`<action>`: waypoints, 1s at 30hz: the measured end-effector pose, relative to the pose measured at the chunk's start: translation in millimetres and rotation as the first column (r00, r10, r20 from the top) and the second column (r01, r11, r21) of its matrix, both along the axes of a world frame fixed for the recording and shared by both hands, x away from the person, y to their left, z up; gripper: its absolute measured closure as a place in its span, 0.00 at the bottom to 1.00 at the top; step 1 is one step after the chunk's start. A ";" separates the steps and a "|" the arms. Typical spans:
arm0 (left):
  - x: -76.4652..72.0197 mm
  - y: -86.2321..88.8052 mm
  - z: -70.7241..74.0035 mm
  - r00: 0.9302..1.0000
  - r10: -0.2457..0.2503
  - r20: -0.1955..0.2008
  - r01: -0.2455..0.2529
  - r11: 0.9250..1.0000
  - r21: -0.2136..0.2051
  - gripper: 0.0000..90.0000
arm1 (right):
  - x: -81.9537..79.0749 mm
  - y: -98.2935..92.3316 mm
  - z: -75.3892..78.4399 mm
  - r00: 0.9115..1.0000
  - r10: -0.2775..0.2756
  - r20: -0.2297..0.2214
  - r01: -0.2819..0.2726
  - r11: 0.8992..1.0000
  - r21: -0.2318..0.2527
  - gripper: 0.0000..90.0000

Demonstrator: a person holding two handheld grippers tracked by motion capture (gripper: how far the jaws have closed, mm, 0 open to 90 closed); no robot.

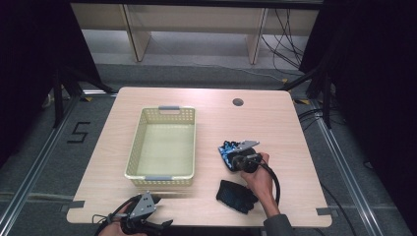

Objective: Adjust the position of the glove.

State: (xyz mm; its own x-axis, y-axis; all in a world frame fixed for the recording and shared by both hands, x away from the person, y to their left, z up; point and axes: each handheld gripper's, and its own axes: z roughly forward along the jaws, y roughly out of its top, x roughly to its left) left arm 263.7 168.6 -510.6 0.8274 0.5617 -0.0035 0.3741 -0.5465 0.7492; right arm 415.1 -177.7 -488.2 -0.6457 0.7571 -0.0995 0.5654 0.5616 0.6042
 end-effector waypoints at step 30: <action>-1.1 -0.2 -0.7 1.000 0.010 -0.026 -0.010 1.000 -0.015 0.20 | 35.8 81.3 2.3 0.989 0.138 -0.051 -0.133 0.987 0.089 0.92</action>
